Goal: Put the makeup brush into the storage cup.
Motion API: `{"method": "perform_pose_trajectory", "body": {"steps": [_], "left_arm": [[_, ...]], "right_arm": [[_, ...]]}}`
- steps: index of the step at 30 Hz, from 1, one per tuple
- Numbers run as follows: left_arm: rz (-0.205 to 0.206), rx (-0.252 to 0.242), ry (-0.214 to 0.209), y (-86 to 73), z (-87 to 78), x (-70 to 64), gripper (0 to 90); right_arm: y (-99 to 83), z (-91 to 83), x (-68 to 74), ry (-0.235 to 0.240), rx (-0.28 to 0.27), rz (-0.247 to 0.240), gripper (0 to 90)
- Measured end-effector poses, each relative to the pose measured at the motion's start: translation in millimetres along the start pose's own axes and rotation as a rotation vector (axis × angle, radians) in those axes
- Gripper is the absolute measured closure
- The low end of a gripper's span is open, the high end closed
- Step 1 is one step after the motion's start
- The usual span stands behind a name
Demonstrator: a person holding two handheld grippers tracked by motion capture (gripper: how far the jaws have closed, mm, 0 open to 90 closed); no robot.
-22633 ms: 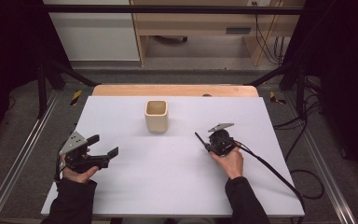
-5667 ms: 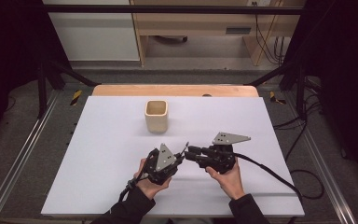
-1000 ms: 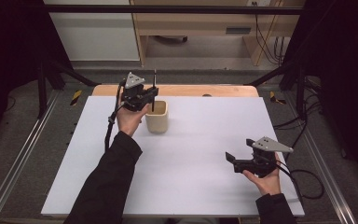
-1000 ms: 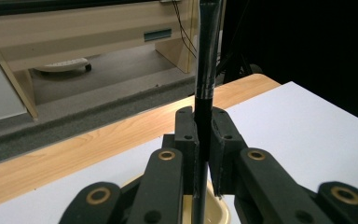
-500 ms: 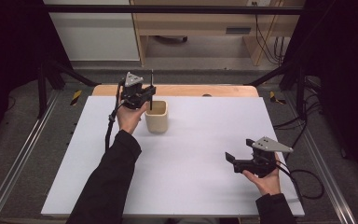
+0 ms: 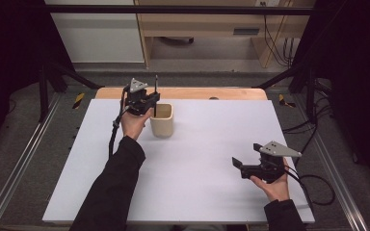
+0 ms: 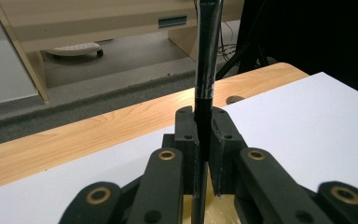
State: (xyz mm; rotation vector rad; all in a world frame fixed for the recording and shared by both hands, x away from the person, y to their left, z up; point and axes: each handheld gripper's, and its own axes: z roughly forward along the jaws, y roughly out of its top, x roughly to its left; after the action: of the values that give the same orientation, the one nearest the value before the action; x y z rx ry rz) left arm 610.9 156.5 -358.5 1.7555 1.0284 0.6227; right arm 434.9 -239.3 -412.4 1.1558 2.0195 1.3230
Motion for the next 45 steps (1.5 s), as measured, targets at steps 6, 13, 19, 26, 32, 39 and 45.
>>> {"method": "perform_pose_trajectory", "body": {"steps": [6, 13, 19, 26, 32, 39, 45], "left_arm": [[0.001, 0.003, -0.005, -5.6, 2.5, -1.0, 83.1], [0.004, 0.017, -0.008, -15.3, 7.2, -2.5, 83.1], [0.007, 0.025, -0.01, -22.6, 10.7, -5.0, 83.1], [0.011, 0.039, -0.011, -30.7, 13.5, -5.2, 83.1], [0.014, 0.052, -0.014, -38.2, 16.1, -6.6, 83.0], [0.018, 0.053, -0.019, -38.6, 10.6, -7.2, 78.6], [0.017, 0.032, -0.017, -36.4, 0.3, -6.3, 73.3]], "right_arm": [[-0.1, 0.0, 0.2, 0.002, 0.0, -0.001, 4.8], [-0.3, 0.6, 0.5, 0.002, 0.004, -0.001, 4.9], [-0.5, 1.1, 0.7, 0.005, 0.004, -0.003, 4.9], [-0.6, 1.3, 0.9, 0.006, 0.004, -0.005, 5.0], [-0.8, 2.2, 1.5, 0.005, 0.006, -0.006, 5.1], [-0.8, 2.1, 1.8, 0.005, 0.006, -0.005, 5.0], [-0.7, 2.0, 2.2, 0.008, 0.007, -0.005, 5.0]]}}
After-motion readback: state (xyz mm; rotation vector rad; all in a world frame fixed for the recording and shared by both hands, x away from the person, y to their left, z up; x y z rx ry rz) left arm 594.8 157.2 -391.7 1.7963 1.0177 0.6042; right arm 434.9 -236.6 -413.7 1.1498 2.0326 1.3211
